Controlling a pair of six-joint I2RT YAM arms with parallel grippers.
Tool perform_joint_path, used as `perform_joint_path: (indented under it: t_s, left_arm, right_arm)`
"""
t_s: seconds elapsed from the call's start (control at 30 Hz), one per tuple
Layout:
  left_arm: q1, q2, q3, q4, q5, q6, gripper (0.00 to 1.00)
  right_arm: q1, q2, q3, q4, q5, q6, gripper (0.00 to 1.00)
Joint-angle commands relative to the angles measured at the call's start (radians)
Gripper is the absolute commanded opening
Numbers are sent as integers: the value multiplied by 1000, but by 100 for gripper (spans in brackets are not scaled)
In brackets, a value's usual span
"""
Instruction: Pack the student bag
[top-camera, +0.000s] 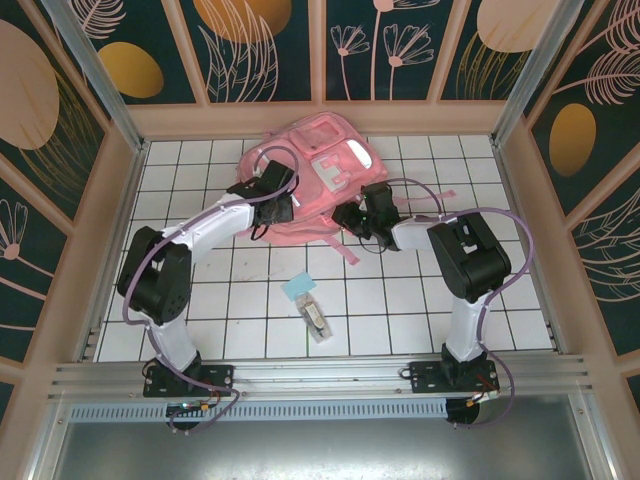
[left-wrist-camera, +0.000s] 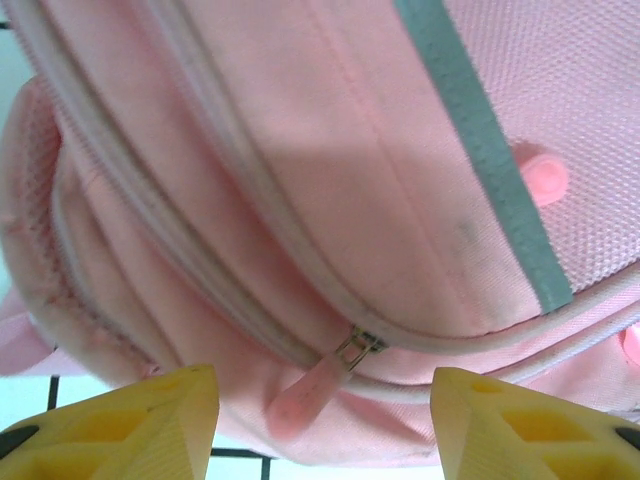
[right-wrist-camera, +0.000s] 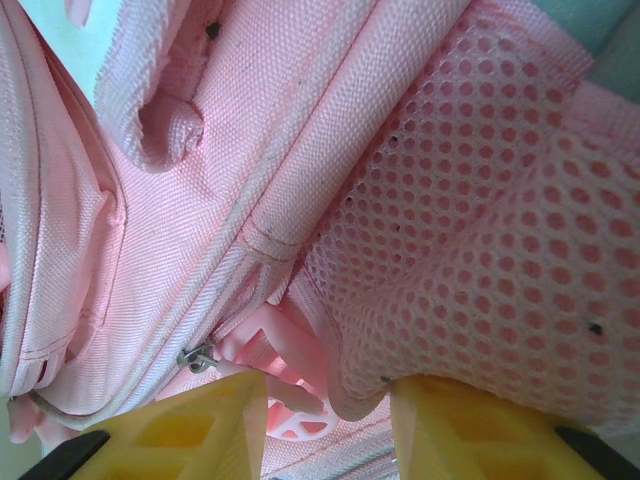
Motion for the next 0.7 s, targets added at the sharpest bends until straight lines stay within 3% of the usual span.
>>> perform_joint_path:
  t_s: [0.0,0.17,0.43,0.57,0.67]
  left_arm:
    - [-2,45,37,-45,19,96,57]
    - [-1,91,54,-60,-7,153,39]
    - [29,128,36,-51,-13,193,22]
    - [37,141,23,-40,-13,213,0]
    - [38,142,23,-44,2,214,0]
  right_arm:
    - [-8,12,22,-9,39,-16,38]
    - [-7,13,26,-10,40,-15,38]
    - [-5,14,28,-18,50,-19,38]
    - [-5,13,25,-17,53,-20,38]
    - [-8,12,25,-21,54,-19,38]
